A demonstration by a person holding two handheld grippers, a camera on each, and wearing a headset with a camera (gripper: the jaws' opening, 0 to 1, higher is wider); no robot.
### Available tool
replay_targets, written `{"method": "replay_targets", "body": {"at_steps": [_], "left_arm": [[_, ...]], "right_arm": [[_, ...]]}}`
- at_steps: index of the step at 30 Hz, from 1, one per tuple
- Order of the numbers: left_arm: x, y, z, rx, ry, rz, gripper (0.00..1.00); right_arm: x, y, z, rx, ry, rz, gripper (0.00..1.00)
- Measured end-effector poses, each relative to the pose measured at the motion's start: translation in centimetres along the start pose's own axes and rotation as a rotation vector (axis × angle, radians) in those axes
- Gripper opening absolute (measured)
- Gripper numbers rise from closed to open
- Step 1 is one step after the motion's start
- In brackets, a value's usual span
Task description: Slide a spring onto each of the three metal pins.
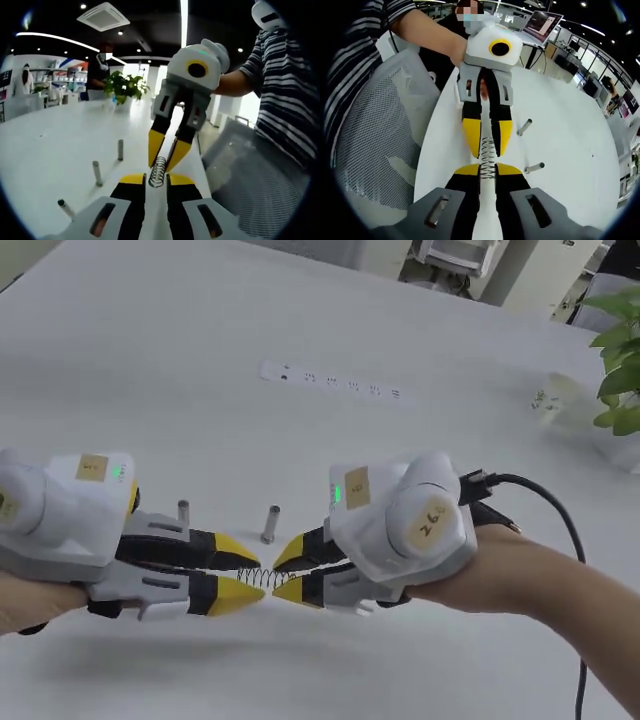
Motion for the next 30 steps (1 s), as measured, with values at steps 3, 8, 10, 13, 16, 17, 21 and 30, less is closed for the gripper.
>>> {"method": "replay_targets", "body": {"at_steps": [3, 8, 10, 13, 16, 17, 21, 30], "left_arm": [[0.1, 0.0, -0.1, 0.006, 0.004, -0.001, 0.05], [0.2, 0.0, -0.1, 0.013, 0.005, 0.006, 0.04], [0.2, 0.0, -0.1, 0.017, 0.005, 0.008, 0.03], [0.2, 0.0, -0.1, 0.021, 0.005, 0.010, 0.03], [0.1, 0.1, -0.1, 0.027, 0.003, 0.015, 0.03], [0.1, 0.1, -0.1, 0.029, 0.003, 0.016, 0.03], [0.2, 0.2, -0.1, 0.033, 0.000, 0.026, 0.02], [0.3, 0.3, -0.3, 0.028, -0.002, 0.049, 0.02]], "right_arm": [[0.0, 0.0, 0.0, 0.001, 0.000, 0.000, 0.08], [0.0, 0.0, 0.0, 0.002, 0.001, -0.001, 0.08], [0.0, -0.1, 0.0, 0.003, 0.003, -0.001, 0.08], [0.0, -0.1, 0.0, 0.004, 0.006, -0.001, 0.08], [0.0, -0.1, 0.0, 0.007, 0.009, -0.003, 0.08], [0.0, -0.2, 0.0, 0.007, 0.010, -0.004, 0.08], [0.1, -0.3, 0.1, 0.013, 0.017, -0.005, 0.08], [-0.1, -0.6, 1.5, 0.036, 0.014, -0.006, 0.11]]}}
Point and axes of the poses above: the centre of the closed fingertips' face, and the gripper's own axes: x roughly forward along the fingers, y roughly to its right, z roughly out of its underside, the point moved 8 cm from there along -x, roughly backward along the fingers, and after that the axes turned 9 degrees about -y, right-handed, at the moved point
